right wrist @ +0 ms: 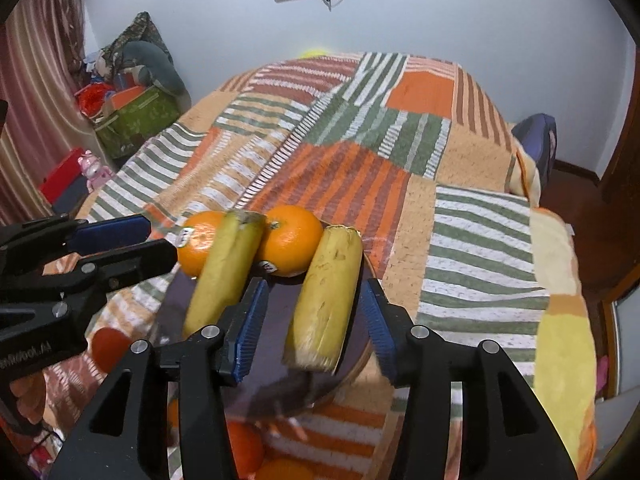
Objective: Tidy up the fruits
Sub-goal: 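Open both tools and withdraw from the plate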
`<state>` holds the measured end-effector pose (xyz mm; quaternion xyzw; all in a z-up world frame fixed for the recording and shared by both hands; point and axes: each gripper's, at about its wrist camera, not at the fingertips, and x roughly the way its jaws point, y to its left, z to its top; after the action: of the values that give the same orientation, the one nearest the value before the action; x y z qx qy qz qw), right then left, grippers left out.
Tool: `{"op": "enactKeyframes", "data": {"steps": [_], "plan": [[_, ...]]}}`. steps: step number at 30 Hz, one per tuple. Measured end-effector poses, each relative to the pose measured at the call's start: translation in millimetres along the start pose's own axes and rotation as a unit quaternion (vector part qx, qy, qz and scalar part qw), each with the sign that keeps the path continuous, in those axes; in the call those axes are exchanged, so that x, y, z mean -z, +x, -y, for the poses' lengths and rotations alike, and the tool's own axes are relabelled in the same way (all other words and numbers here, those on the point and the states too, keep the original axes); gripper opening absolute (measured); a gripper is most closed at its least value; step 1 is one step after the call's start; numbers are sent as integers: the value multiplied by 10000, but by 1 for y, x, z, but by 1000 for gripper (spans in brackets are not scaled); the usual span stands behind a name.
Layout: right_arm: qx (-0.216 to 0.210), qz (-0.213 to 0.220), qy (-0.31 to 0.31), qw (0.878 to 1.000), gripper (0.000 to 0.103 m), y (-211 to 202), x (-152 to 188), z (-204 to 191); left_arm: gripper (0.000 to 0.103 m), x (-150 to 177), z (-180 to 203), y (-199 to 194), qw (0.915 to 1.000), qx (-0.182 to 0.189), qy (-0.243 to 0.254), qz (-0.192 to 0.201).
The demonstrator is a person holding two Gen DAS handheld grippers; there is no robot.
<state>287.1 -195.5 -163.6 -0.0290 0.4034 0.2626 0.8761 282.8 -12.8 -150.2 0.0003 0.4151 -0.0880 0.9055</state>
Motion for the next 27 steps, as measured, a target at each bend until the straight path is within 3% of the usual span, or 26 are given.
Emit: {"op": "enactKeyframes", "data": {"steps": [5, 11, 27], "plan": [[17, 145, -115, 9998, 48, -26, 10, -10, 39, 10, 1, -31, 9998, -54, 30, 177], [7, 221, -130, 9997, 57, -47, 32, -20, 55, 32, -1, -57, 9995, -174, 76, 252], [-270, -288, -240, 9989, 58, -33, 79, -39, 58, 100, -26, -43, 9980, -325, -265, -477]]}}
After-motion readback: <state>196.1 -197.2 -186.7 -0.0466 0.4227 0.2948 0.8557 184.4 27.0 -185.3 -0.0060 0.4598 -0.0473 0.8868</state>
